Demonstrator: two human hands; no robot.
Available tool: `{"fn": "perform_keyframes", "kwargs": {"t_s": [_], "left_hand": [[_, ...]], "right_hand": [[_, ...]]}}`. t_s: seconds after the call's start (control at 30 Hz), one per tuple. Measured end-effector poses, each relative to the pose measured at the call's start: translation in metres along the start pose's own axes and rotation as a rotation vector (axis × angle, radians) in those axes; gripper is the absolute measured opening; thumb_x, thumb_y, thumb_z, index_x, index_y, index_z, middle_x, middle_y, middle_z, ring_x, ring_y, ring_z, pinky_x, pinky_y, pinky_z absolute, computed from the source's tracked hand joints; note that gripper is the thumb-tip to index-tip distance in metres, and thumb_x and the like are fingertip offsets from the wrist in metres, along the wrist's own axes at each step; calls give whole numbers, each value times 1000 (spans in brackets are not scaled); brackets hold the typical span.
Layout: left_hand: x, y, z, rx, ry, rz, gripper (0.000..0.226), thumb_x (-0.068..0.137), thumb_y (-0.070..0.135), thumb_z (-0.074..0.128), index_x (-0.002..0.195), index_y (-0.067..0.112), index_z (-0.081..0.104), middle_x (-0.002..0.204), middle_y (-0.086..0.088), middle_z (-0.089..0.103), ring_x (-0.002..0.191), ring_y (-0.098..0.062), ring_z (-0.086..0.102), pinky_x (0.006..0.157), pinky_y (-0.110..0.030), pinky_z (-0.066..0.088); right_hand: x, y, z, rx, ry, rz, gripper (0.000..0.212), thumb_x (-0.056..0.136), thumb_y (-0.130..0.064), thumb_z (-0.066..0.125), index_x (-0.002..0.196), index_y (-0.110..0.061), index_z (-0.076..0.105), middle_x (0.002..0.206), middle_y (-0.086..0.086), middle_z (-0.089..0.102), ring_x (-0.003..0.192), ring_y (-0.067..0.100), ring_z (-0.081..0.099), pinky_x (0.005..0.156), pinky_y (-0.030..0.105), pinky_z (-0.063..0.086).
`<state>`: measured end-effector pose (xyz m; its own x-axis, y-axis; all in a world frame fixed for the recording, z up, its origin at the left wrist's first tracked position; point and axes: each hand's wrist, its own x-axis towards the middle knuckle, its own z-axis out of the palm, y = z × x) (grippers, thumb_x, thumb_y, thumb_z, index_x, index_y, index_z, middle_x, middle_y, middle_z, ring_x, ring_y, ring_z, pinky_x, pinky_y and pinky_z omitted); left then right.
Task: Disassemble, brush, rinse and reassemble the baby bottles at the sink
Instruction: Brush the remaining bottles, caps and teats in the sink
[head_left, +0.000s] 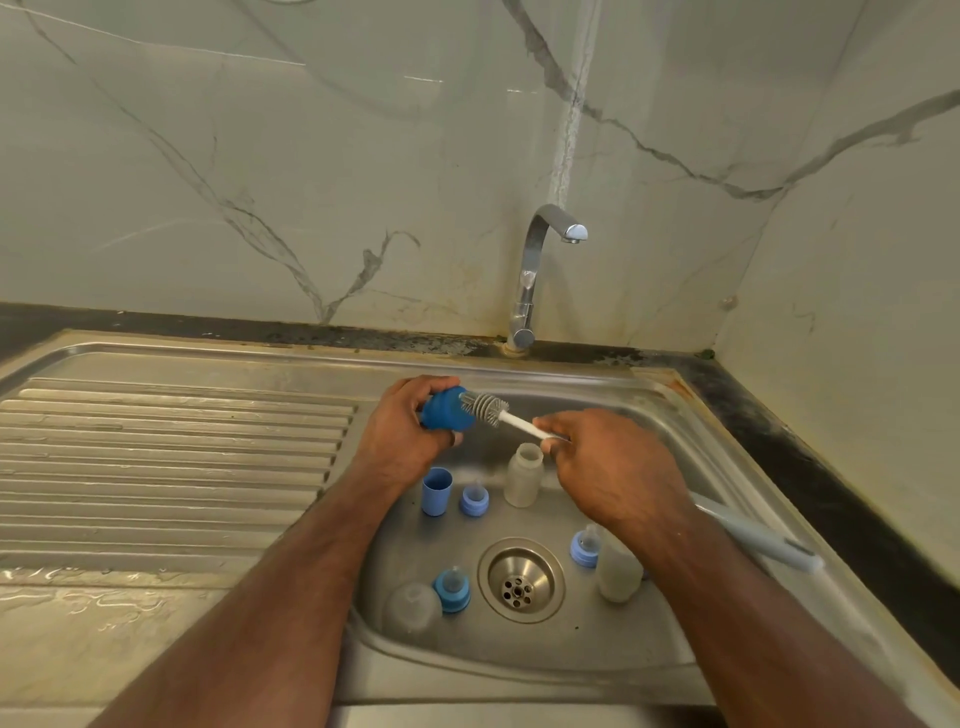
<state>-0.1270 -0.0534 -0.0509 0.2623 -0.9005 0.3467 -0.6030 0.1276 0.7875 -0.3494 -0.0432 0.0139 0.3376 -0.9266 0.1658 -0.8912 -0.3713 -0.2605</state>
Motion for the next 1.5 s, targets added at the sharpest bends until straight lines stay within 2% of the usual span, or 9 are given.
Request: {"fn": "perform_keyframes", "kwargs": {"t_s": [0.17, 0.27, 0.4, 0.53, 0.63, 0.7, 0.83, 1.03, 1.5], "left_hand": [[-2, 0, 1, -152, 22, -97, 57, 77, 17, 88, 121, 27, 53, 119, 6, 62, 107, -13, 62, 89, -26, 54], [-4, 4, 2, -270, 17, -158, 64, 83, 20, 84, 130, 33, 43, 113, 6, 60, 97, -9, 62, 77, -21, 52], [-5, 5, 4, -335, -64, -156, 53, 89, 23, 78, 130, 44, 52, 120, 3, 59, 101, -15, 66, 88, -37, 60], [-3, 6, 3, -357, 14, -215, 49, 83, 24, 84, 121, 29, 54, 118, 4, 60, 102, -14, 63, 85, -35, 58], [-4, 4, 4, -360, -2, -252, 53, 78, 16, 87, 116, 22, 50, 114, 0, 58, 98, -15, 62, 76, -26, 51], [-4, 2, 6, -379, -53, -247, 55, 80, 13, 85, 121, 25, 49, 119, 1, 56, 104, -15, 61, 83, -28, 53], [-3, -1, 5, -371, -105, -221, 51, 89, 16, 78, 132, 30, 55, 127, 3, 62, 112, -17, 63, 99, -42, 56], [-3, 0, 3, -352, -108, -191, 49, 88, 15, 79, 130, 31, 60, 125, 2, 64, 113, -18, 63, 100, -43, 55], [-4, 4, 5, -321, -127, -165, 60, 80, 8, 84, 132, 28, 63, 126, 5, 65, 117, -15, 61, 105, -44, 53]], "right_hand": [[1, -2, 4, 113, -36, -41, 33, 100, -41, 53, 132, -41, 60, 103, -18, 66, 81, 2, 58, 76, 24, 50], [3, 7, 1, 228, 41, 6, 32, 99, -39, 56, 131, -39, 62, 89, -21, 58, 76, 1, 55, 74, 23, 47], [5, 12, 4, 341, 89, 54, 27, 99, -37, 57, 125, -37, 66, 78, -22, 57, 72, 2, 56, 69, 20, 45], [7, 12, 5, 389, 94, 65, 22, 102, -34, 52, 121, -33, 64, 80, -18, 56, 69, 1, 52, 60, 15, 37], [7, 10, 10, 400, 67, 44, 22, 103, -30, 51, 122, -29, 63, 86, -16, 58, 74, 3, 54, 70, 21, 46], [7, 10, 14, 386, 47, 21, 29, 103, -29, 52, 130, -36, 60, 88, -19, 57, 76, 1, 53, 74, 21, 46], [5, 8, 17, 342, 23, -38, 36, 102, -33, 53, 136, -47, 55, 80, -25, 55, 66, 1, 53, 63, 14, 37], [8, 11, 16, 296, 57, -9, 36, 102, -35, 51, 137, -45, 55, 99, -18, 67, 71, 2, 55, 69, 19, 43], [12, 9, 17, 161, 93, 19, 39, 103, -39, 46, 142, -45, 49, 108, -8, 66, 76, 5, 57, 72, 26, 52]]}}
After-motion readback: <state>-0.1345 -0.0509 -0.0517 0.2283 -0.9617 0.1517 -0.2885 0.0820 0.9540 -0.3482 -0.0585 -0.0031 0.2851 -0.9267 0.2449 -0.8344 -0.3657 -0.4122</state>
